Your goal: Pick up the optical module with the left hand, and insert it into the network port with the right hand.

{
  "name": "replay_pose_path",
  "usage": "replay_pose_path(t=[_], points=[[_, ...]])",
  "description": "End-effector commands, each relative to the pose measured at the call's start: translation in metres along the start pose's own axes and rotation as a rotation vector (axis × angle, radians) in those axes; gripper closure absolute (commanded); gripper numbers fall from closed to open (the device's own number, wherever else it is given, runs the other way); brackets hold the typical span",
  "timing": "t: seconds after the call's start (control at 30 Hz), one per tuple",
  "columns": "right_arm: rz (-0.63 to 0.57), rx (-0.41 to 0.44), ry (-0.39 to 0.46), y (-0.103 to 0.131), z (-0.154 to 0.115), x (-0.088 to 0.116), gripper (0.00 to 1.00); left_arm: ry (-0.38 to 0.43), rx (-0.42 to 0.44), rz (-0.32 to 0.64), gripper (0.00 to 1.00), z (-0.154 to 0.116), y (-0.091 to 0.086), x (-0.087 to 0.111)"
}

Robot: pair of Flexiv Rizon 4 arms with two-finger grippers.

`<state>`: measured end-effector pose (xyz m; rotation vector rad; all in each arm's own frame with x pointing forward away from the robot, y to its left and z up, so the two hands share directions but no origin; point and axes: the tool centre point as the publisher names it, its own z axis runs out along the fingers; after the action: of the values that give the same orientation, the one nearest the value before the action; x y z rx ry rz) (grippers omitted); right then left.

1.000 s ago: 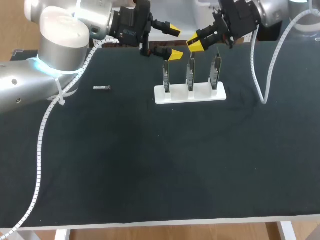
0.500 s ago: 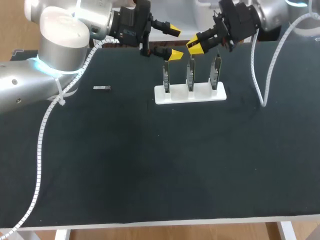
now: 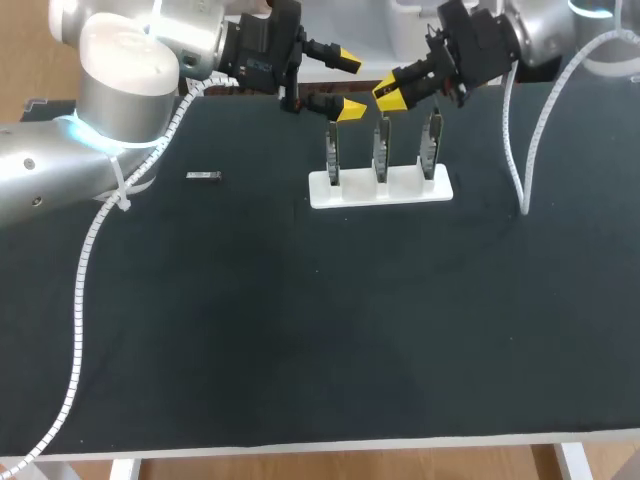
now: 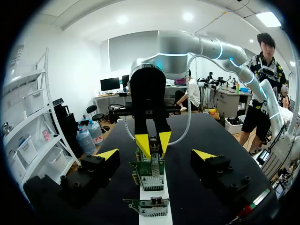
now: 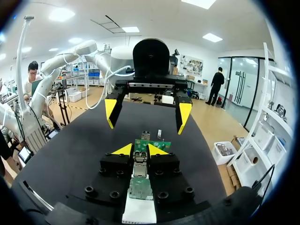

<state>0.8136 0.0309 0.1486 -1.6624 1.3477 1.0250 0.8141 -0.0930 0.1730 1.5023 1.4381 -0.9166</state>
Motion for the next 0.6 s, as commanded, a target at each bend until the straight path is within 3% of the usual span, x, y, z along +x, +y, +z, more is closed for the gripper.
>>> replay_pose_path(t=[0.03, 0.2, 0.27, 0.3, 0.33, 0.37, 0.6], points=[[-0.001, -0.003, -0.007, -0.0020, 0.0034, 0.0080, 1.00, 0.004, 0.004, -0.001, 0.00, 0.0007, 0.0019, -0.0008], [-0.001, 0.000, -0.011, -0.0016, 0.0022, 0.0075, 0.98, 0.004, 0.004, -0.001, 0.00, 0.0007, 0.0019, -0.0008], [0.003, -0.002, -0.020, -0.0017, 0.0011, 0.0060, 0.56, 0.004, 0.004, -0.001, 0.00, 0.0007, 0.0019, -0.0008], [0.003, -0.002, -0.020, -0.0017, 0.0011, 0.0060, 0.47, 0.004, 0.004, -0.001, 0.00, 0.0007, 0.0019, -0.0008], [0.003, -0.002, -0.020, -0.0017, 0.0011, 0.0060, 0.14, 0.004, 0.004, -0.001, 0.00, 0.0007, 0.0019, -0.0008], [0.003, -0.002, -0.020, -0.0017, 0.0011, 0.0060, 0.00, 0.004, 0.004, -0.001, 0.00, 0.0007, 0.0019, -0.0008], [0.003, -0.002, -0.020, -0.0017, 0.0011, 0.0060, 0.00, 0.004, 0.004, -0.001, 0.00, 0.0007, 0.0019, -0.0008]])
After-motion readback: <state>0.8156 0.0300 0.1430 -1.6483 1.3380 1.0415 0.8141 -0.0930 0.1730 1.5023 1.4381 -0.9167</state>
